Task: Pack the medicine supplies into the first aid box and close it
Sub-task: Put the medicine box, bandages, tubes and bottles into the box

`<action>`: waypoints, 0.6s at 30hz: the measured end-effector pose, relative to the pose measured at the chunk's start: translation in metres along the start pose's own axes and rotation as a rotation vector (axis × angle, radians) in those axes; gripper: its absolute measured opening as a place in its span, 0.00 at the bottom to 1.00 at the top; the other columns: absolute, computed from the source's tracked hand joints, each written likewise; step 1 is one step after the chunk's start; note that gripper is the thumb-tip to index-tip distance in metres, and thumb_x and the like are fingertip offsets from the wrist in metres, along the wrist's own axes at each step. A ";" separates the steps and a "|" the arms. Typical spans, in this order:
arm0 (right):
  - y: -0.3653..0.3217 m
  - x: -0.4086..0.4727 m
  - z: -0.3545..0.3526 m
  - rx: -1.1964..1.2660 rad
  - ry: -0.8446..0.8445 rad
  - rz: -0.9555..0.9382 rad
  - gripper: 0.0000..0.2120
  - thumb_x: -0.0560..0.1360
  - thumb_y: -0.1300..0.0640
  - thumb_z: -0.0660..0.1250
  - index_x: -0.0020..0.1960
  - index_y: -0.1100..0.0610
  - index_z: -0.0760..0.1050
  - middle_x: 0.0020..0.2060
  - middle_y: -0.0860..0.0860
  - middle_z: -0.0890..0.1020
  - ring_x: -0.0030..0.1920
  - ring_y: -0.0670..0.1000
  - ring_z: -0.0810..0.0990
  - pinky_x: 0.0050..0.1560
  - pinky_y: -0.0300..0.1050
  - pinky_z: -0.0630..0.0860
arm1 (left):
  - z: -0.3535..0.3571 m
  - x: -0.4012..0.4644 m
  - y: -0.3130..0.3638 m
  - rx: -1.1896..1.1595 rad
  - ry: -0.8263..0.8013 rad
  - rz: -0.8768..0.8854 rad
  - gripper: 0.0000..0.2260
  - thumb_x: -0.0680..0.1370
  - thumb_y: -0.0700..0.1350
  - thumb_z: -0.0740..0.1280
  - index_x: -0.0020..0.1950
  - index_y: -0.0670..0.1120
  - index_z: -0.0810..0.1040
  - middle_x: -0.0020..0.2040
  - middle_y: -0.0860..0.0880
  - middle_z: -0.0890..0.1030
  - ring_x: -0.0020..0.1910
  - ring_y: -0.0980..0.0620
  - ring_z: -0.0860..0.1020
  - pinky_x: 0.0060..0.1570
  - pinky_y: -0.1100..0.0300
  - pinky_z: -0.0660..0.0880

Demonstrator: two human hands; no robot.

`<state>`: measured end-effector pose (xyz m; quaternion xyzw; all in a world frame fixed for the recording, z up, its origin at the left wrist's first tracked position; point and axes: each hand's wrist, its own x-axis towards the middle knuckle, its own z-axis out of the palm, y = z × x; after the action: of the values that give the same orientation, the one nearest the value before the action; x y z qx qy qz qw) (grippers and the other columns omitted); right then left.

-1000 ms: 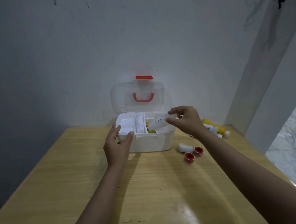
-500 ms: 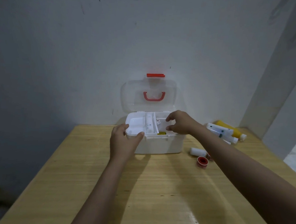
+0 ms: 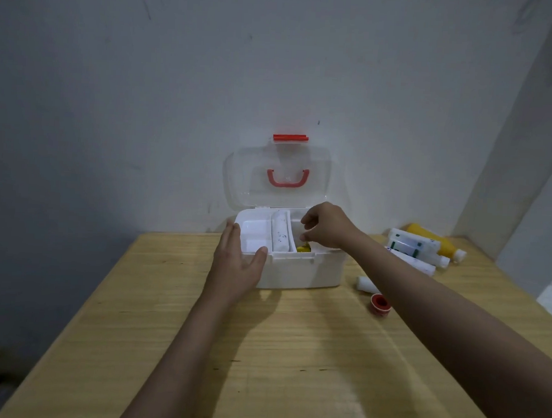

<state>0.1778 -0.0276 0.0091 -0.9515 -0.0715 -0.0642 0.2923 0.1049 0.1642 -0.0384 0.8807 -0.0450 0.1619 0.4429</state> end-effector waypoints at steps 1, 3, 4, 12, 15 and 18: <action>0.002 -0.001 -0.003 0.034 0.054 -0.010 0.17 0.66 0.61 0.76 0.53 0.62 0.79 0.49 0.56 0.83 0.48 0.53 0.81 0.48 0.40 0.74 | 0.001 0.000 -0.001 0.002 -0.001 0.011 0.33 0.77 0.52 0.63 0.76 0.45 0.51 0.79 0.50 0.50 0.77 0.51 0.50 0.69 0.59 0.54; 0.006 -0.005 -0.013 0.088 0.173 -0.031 0.14 0.67 0.61 0.74 0.51 0.61 0.80 0.48 0.56 0.84 0.48 0.52 0.81 0.49 0.40 0.74 | 0.001 0.000 -0.004 0.001 -0.003 0.024 0.33 0.77 0.52 0.63 0.77 0.45 0.51 0.79 0.51 0.49 0.77 0.51 0.50 0.70 0.57 0.54; 0.009 -0.008 -0.019 0.106 0.221 -0.040 0.13 0.67 0.61 0.74 0.51 0.61 0.81 0.47 0.56 0.84 0.47 0.51 0.81 0.49 0.39 0.74 | 0.001 0.000 -0.004 -0.004 -0.002 0.030 0.32 0.77 0.52 0.63 0.77 0.46 0.52 0.79 0.51 0.49 0.77 0.52 0.50 0.70 0.57 0.54; 0.077 -0.055 -0.076 0.081 0.385 0.063 0.10 0.69 0.62 0.72 0.50 0.61 0.81 0.46 0.56 0.85 0.41 0.50 0.80 0.47 0.40 0.73 | 0.006 -0.001 -0.005 -0.140 0.072 0.037 0.30 0.76 0.46 0.65 0.75 0.44 0.56 0.77 0.49 0.57 0.75 0.52 0.55 0.73 0.55 0.57; 0.115 -0.073 -0.085 -0.022 0.389 0.143 0.11 0.69 0.62 0.71 0.52 0.60 0.81 0.50 0.56 0.84 0.45 0.52 0.81 0.48 0.41 0.72 | 0.010 -0.002 -0.005 -0.197 0.114 0.028 0.30 0.76 0.45 0.67 0.74 0.45 0.58 0.76 0.49 0.59 0.74 0.53 0.58 0.72 0.58 0.57; 0.149 -0.089 -0.084 -0.091 0.388 0.215 0.12 0.68 0.62 0.69 0.51 0.59 0.81 0.51 0.56 0.84 0.48 0.56 0.81 0.47 0.45 0.74 | 0.012 -0.003 -0.004 -0.242 0.142 0.006 0.29 0.75 0.44 0.68 0.74 0.46 0.60 0.75 0.50 0.61 0.74 0.54 0.59 0.69 0.61 0.57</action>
<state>0.1099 -0.2057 -0.0185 -0.9357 0.0907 -0.2177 0.2623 0.1054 0.1574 -0.0491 0.8069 -0.0352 0.2186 0.5476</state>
